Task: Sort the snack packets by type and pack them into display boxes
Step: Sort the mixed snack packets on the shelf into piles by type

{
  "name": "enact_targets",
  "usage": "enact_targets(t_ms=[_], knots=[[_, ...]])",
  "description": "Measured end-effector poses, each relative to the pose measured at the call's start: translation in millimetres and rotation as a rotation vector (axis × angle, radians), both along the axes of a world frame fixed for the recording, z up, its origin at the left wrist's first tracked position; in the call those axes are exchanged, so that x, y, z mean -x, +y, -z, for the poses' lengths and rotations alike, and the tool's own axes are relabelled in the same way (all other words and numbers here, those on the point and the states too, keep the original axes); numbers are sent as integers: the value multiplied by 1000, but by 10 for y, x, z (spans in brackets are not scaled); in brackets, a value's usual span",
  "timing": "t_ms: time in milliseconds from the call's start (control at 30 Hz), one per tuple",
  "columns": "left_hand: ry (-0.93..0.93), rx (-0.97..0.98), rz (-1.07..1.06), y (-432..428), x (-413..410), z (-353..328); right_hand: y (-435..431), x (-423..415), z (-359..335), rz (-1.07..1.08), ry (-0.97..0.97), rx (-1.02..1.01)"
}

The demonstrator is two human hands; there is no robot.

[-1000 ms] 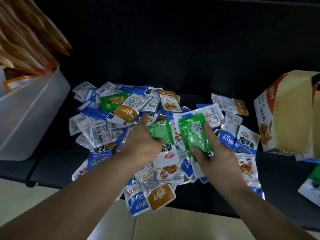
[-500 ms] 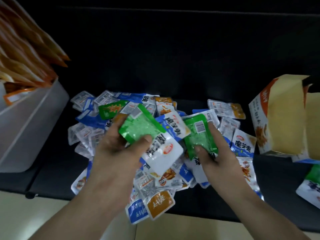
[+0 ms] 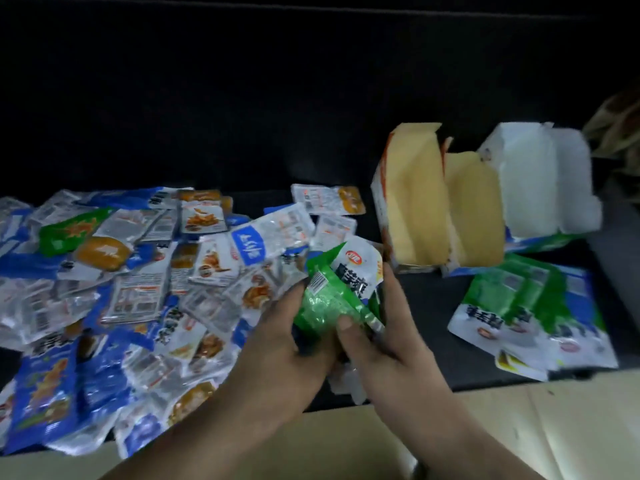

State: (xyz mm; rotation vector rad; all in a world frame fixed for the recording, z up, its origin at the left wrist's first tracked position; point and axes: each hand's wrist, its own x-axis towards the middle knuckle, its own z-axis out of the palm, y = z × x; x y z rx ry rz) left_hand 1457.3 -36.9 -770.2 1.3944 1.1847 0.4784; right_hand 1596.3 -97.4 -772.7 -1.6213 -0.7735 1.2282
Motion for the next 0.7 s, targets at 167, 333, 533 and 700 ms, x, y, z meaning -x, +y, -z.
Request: enact_targets(t_ms=[167, 333, 533, 700], knots=[[77, 81, 286, -176, -710, 90, -411, -635, 38, 171, -161, 39], [141, 15, 297, -198, -1244, 382, -730, -1161, 149, 441, -289, 90], [194, -55, 323, -187, -1542, 506, -604, -1566, 381, 491, -543, 125], [215, -167, 425, -232, -1627, 559, -557, -1582, 629, 351, -1017, 333]])
